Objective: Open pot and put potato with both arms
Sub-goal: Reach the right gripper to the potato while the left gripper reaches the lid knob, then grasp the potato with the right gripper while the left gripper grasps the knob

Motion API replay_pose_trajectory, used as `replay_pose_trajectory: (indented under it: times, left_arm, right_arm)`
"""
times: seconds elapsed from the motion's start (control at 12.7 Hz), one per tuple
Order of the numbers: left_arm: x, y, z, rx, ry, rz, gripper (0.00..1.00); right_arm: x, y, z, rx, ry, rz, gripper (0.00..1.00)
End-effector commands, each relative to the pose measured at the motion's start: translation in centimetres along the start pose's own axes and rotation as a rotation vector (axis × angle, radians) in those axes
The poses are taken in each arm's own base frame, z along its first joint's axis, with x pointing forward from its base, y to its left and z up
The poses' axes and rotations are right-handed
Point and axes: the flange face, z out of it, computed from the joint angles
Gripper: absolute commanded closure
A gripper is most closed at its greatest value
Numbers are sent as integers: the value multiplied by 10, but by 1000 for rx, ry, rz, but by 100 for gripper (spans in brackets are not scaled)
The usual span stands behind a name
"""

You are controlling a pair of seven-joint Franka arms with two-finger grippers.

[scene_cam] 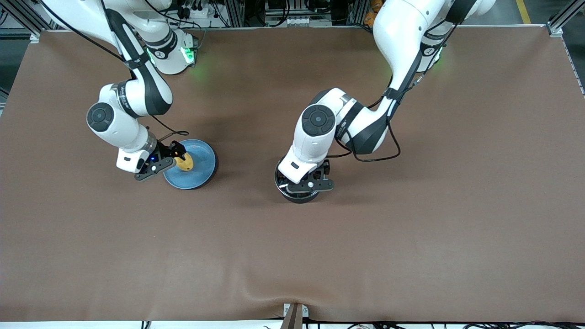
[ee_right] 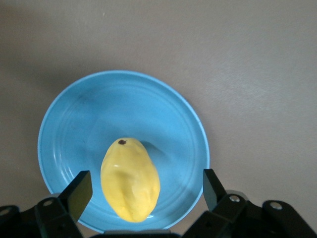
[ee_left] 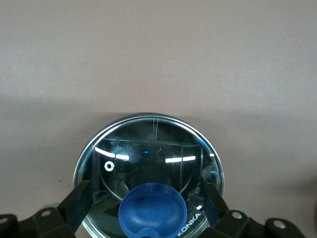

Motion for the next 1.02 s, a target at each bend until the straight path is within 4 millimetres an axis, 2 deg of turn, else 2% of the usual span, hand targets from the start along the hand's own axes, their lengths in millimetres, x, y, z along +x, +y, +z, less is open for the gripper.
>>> replay_pose_trajectory:
  times: [0.0,0.16,0.32,0.55,0.79,0.87,0.95]
  left_arm:
    - [-3,11,13,16,5,-38,0]
    - [-11,18,14,18,5,-37,0]
    - [-12,17,17,23,0,-44,0]
    - [-16,16,22,45,-21,-43,0]
    - [-17,14,24,57,-32,-43,0]
    - [-18,15,22,54,-33,-45,6]
    - [-19,16,22,54,-33,-43,7]
  right_arm:
    - [-6,2,16,-36,74,-165,0]
    - [-7,3,32,-32,73,-162,0]
    - [-7,2,50,-34,88,-162,0]
    - [-9,-2,53,-30,79,-165,0]
    - [-20,-5,58,-23,60,-158,0]
    - [-20,-4,58,-24,62,-153,0]
    - [-22,-4,60,-22,59,-149,0]
